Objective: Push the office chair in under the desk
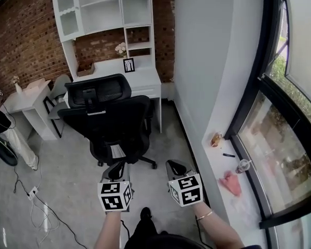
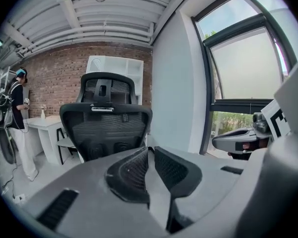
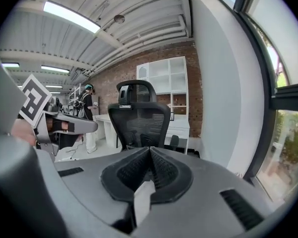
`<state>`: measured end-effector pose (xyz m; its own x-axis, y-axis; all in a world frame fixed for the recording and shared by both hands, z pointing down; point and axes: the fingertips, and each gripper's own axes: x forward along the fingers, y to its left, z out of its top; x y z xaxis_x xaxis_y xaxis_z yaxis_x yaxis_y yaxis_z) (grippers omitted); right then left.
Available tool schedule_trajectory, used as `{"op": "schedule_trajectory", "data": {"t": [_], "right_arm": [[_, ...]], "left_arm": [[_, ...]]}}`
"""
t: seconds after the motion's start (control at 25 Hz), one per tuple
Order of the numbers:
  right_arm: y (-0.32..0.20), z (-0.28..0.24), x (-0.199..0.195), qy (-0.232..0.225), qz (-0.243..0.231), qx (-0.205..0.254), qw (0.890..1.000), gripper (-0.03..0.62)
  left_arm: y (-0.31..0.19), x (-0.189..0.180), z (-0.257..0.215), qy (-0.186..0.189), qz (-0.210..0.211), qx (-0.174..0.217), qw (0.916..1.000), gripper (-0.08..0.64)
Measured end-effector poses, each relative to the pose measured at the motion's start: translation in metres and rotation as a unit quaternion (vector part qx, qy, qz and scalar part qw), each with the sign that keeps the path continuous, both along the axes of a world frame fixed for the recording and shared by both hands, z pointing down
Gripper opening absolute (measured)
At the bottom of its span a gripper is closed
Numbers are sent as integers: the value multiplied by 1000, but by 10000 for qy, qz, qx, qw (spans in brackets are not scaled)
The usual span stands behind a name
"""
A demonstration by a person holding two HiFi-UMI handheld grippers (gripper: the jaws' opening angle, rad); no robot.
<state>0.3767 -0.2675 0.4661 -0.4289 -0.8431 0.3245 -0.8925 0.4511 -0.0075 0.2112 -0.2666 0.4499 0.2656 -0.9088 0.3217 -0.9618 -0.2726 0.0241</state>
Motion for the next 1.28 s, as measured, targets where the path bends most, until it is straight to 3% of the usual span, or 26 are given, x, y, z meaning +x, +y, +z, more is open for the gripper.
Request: {"op": "schedule_trajectory", "data": {"t": [0.2,0.6,1.28], "right_arm": [[24,-1,9,-234,121,1,9997,6],[58,5,14,-644,374,-61,9972,5],[79,9,-32,-628,-126,-105,9979,5]], "left_arm": [[22,11,8,87,91,1,9999,12],[50,19,24,267,264,-65,9993,9],[80,-13,29,312,-35,-92,9995,9]]}}
